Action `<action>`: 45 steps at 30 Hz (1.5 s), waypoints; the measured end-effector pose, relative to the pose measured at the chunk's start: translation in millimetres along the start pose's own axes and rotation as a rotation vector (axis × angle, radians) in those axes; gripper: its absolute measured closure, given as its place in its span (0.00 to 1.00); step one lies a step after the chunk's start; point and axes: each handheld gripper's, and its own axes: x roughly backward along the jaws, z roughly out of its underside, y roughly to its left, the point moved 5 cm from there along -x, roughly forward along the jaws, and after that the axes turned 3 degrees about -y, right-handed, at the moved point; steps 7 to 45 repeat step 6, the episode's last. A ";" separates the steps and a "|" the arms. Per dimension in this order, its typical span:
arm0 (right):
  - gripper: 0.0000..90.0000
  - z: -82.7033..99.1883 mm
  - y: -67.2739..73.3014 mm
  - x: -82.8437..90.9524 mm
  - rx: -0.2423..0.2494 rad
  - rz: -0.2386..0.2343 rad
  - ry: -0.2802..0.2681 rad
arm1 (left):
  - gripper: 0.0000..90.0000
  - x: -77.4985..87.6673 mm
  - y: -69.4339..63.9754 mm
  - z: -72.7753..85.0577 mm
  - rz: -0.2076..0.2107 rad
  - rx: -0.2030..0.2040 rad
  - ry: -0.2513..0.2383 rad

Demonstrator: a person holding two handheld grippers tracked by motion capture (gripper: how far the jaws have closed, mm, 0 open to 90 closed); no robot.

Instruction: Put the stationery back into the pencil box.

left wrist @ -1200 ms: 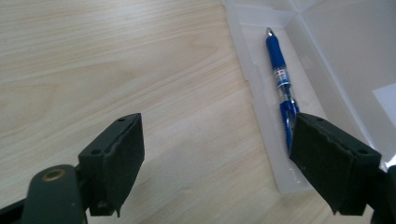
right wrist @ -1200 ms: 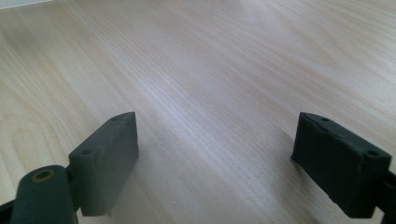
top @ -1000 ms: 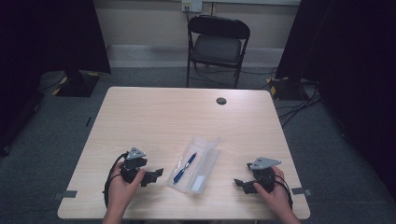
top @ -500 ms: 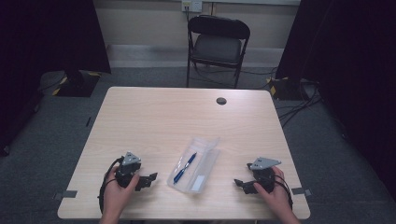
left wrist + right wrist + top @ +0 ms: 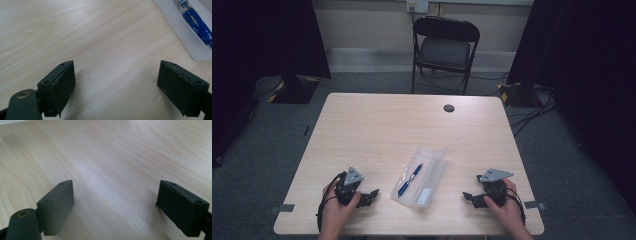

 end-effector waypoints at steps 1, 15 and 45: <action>0.15 0.0 0.0 0.0 0.000 0.000 0.000 | 0.16 0.0 -0.1 0.0 -0.001 0.000 0.000; 0.15 0.1 0.2 0.1 0.000 -0.002 0.000 | 0.16 0.0 -0.1 0.0 -0.002 0.001 0.000; 0.15 0.1 0.2 0.1 0.000 -0.002 0.000 | 0.16 0.0 -0.1 0.0 -0.002 0.001 0.000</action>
